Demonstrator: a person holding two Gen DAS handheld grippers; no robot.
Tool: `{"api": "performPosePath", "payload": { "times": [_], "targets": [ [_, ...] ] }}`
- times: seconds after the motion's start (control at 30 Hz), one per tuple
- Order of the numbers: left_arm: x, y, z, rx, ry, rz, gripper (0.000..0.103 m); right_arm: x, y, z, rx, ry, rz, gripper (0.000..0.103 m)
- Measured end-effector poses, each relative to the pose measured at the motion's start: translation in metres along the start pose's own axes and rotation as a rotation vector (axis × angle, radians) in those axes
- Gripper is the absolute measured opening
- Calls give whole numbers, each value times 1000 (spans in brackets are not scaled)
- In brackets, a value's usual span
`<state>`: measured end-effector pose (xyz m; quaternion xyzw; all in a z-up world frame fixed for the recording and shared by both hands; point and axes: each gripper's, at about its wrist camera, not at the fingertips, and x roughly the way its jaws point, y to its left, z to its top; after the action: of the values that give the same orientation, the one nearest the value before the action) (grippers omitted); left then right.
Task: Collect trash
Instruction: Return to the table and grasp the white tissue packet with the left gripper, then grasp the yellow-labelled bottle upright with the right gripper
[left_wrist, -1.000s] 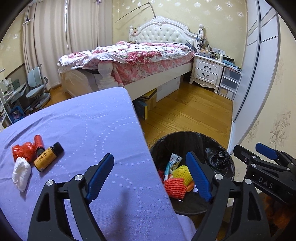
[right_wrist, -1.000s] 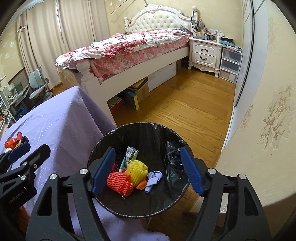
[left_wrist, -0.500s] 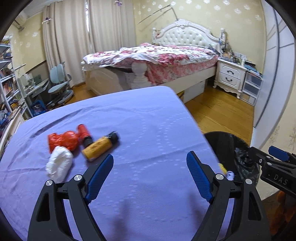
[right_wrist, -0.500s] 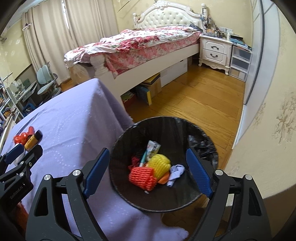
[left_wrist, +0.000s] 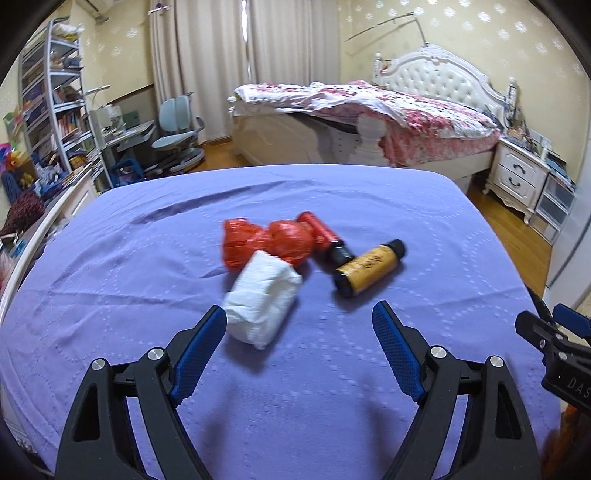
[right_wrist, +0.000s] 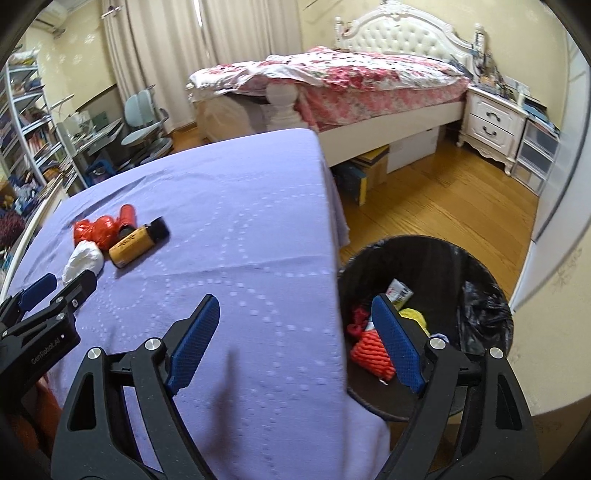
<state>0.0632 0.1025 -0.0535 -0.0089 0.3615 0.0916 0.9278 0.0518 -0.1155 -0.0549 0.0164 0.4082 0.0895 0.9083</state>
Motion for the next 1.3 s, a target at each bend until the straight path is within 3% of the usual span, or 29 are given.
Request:
{"api": "performPosePath", "payload": {
  "times": [0.3, 0.57, 0.83, 1.0, 1.3],
  "targets": [
    [21, 24, 9, -18, 56, -5, 79, 13, 36, 6, -39, 35, 19, 82],
    [30, 33, 3, -11, 129, -100, 43, 22, 56, 8, -67, 51, 26, 82],
    [12, 48, -12, 3, 116, -102, 42, 31, 82, 12, -93, 71, 56, 82],
    [7, 67, -16, 8, 101, -49, 42, 40, 104, 16, -101, 82, 83, 82],
    [23, 115, -7, -68, 114, 41, 42, 56, 139, 27, -102, 90, 96, 83]
  ]
}}
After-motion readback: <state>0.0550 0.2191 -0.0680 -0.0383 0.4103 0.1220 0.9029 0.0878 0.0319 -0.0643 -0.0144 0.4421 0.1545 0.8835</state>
